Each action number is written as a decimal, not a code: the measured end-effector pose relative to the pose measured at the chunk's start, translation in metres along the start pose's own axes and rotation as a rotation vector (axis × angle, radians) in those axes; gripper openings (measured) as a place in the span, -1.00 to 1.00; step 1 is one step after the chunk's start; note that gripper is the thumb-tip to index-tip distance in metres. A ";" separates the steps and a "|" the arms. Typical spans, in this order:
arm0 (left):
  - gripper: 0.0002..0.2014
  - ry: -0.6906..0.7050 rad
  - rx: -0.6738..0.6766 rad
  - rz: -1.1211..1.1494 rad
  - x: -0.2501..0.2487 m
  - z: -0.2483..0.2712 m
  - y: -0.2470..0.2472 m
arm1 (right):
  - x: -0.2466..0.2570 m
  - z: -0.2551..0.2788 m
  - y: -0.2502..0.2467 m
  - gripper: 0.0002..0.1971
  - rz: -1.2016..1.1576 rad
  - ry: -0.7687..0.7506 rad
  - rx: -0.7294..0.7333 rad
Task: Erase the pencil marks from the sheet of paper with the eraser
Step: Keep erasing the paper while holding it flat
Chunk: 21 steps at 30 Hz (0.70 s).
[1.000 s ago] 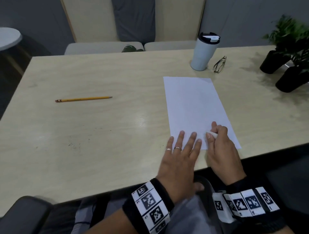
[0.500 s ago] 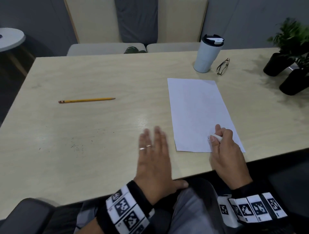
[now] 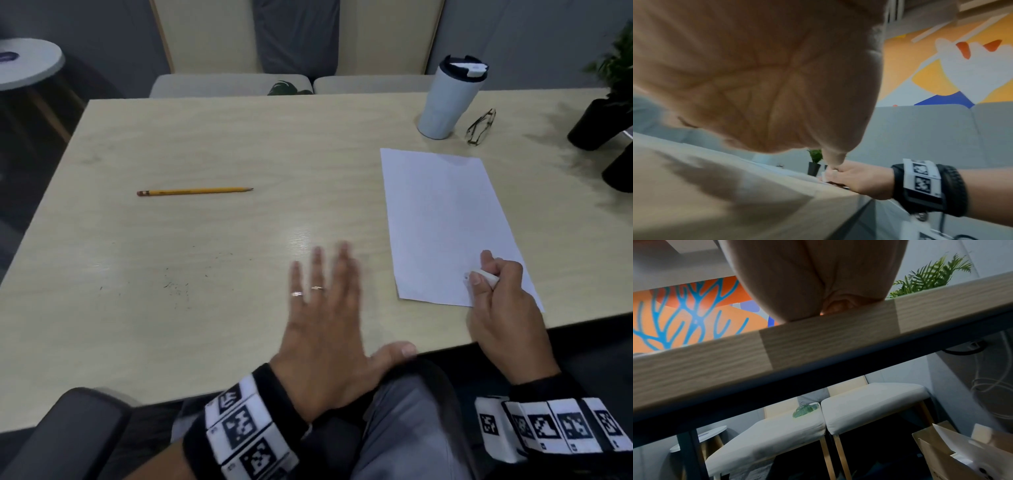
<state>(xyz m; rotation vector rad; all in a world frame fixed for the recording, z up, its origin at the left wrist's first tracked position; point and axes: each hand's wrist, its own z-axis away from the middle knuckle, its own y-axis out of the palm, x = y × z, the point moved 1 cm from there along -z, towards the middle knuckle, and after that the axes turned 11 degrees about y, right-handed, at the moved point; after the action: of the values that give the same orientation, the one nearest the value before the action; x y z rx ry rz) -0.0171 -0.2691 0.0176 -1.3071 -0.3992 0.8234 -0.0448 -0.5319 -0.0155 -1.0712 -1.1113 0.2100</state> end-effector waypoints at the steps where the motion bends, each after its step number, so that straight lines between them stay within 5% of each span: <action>1: 0.14 0.133 0.016 0.014 -0.008 -0.003 0.004 | 0.000 0.000 0.000 -0.89 0.000 0.003 0.001; 4: 0.06 0.227 0.083 0.027 -0.010 -0.002 0.014 | 0.003 0.002 -0.002 -0.89 -0.006 0.026 0.008; 10: 0.25 -0.293 0.088 -0.024 0.049 0.020 -0.003 | 0.004 0.002 -0.002 -0.89 -0.024 0.040 -0.006; 15: 0.10 0.027 0.087 0.003 0.028 0.034 0.007 | 0.004 0.002 -0.003 -0.83 -0.034 0.016 -0.002; 19: 0.19 -0.275 0.030 -0.033 0.051 0.041 0.003 | -0.003 0.001 -0.009 -0.91 -0.068 -0.049 0.027; 21: 0.14 -0.168 -0.036 0.001 0.055 0.039 0.003 | -0.007 -0.001 -0.011 -0.91 -0.076 -0.072 0.032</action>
<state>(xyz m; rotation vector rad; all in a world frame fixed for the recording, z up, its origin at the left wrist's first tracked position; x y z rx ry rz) -0.0087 -0.2023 0.0143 -1.2756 -0.5480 0.9339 -0.0515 -0.5425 -0.0119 -0.9981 -1.2074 0.2066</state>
